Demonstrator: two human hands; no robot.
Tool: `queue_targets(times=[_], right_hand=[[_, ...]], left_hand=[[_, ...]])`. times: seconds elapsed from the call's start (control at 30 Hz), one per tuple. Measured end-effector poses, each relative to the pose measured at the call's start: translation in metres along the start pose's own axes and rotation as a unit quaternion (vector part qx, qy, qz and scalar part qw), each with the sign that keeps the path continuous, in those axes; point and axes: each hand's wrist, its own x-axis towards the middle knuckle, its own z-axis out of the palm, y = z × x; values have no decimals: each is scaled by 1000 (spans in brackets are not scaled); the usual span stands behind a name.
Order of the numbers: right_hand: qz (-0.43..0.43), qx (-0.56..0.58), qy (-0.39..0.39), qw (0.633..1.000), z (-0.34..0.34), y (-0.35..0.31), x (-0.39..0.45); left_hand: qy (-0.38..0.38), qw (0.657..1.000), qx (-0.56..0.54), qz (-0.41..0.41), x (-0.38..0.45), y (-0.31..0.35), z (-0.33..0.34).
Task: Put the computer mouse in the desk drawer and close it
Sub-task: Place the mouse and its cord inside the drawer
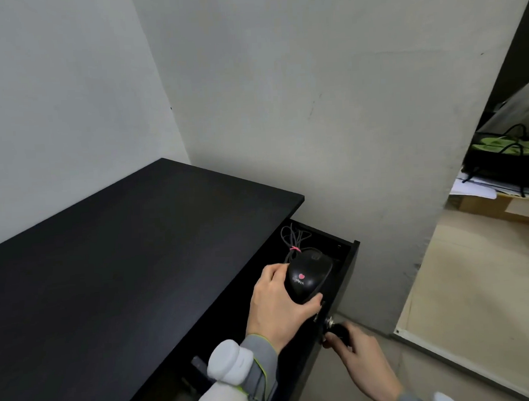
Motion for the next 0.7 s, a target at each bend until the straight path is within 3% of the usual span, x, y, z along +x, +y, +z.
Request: queue_targets(times=[0.3, 0.7], right_hand=[[0, 16, 16, 1000, 2, 5, 0], [9, 10, 5, 1000, 2, -1, -3]], left_hand=[[-41, 994, 63, -74, 2, -34, 5], [-61, 984, 129, -103, -1, -51, 15]])
